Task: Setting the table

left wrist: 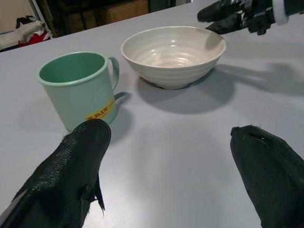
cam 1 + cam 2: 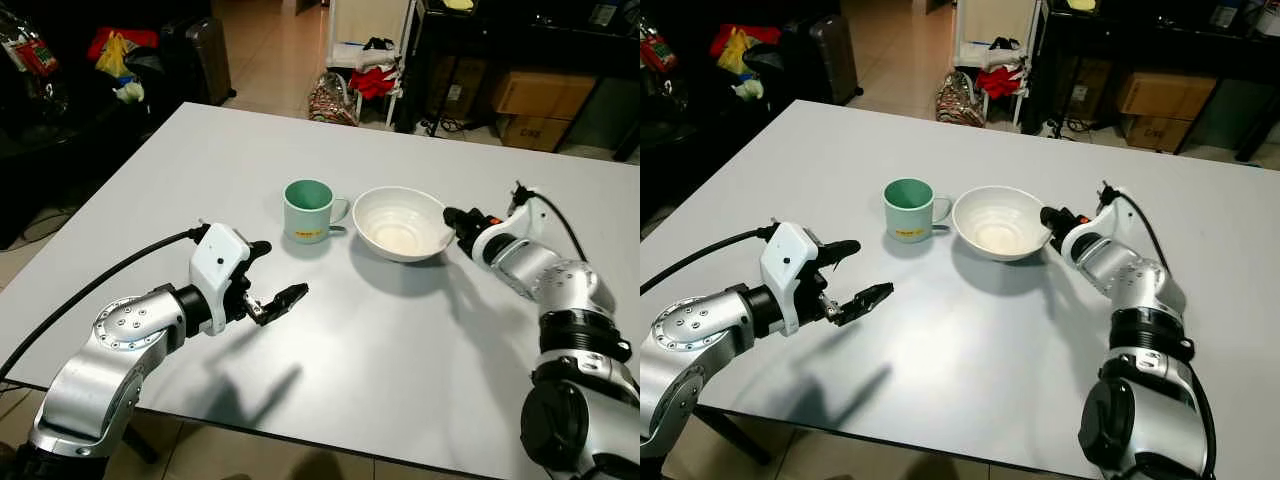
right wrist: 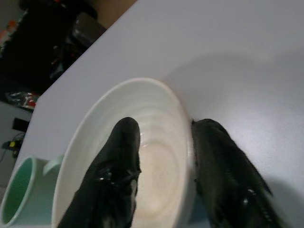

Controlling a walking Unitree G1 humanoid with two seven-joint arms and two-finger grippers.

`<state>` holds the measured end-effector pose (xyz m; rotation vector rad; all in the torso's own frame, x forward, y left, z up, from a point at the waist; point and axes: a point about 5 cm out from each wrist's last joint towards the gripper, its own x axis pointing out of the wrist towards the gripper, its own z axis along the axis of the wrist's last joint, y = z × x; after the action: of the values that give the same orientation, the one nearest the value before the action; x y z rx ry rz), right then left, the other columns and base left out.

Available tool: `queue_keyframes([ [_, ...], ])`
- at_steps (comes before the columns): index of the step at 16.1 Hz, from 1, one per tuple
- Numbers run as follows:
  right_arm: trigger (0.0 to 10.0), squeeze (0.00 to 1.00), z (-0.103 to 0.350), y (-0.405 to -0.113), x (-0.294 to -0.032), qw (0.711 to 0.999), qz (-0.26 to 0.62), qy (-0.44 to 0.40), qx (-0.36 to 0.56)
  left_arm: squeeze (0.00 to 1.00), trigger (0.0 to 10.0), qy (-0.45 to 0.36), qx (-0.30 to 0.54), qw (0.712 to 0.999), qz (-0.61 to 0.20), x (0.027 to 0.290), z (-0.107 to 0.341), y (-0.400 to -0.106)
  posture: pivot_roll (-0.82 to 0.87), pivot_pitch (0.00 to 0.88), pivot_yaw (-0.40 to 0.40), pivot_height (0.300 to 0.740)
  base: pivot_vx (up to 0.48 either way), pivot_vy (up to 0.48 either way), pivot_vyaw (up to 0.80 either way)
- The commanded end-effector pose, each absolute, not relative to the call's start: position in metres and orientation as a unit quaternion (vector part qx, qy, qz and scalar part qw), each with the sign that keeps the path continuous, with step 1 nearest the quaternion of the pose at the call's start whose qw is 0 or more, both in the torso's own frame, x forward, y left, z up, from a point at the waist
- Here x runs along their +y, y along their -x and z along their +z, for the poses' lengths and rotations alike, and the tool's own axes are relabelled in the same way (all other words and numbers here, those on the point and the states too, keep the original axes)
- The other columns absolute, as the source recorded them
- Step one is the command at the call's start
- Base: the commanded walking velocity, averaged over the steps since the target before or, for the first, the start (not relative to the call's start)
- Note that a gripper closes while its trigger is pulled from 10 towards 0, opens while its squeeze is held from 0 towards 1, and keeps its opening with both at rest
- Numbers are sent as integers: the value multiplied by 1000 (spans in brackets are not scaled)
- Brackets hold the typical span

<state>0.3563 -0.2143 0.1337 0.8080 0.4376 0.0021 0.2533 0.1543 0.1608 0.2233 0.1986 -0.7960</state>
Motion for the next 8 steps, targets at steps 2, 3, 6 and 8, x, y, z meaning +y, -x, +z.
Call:
queue_keyframes([
  [2, 10000, 1000, 137, -343, -220, 896, 4, -392, 209, 0, 10000, -111, 92, 912, -383, 155, 163, -255, -70, 0, -52, 740, 0, 0, 0],
  [3, 10000, 1000, 138, -336, -221, 898, 8, -387, 208, 0, 10000, -109, 93, 915, -376, 157, 163, -256, -77, 0, -43, 740, 0, 0, 0],
  [6, 10000, 1000, 157, -311, -222, 911, 30, -369, 181, 0, 10000, -109, 90, 935, -326, 167, 163, -267, -90, 0, -19, 740, 0, 0, 0],
  [8, 10000, 1000, 169, -290, -221, 921, 42, -349, 165, 0, 10000, -92, 78, 948, -295, 170, 167, -270, -95, 0, -6, 740, 0, 0, 0],
])
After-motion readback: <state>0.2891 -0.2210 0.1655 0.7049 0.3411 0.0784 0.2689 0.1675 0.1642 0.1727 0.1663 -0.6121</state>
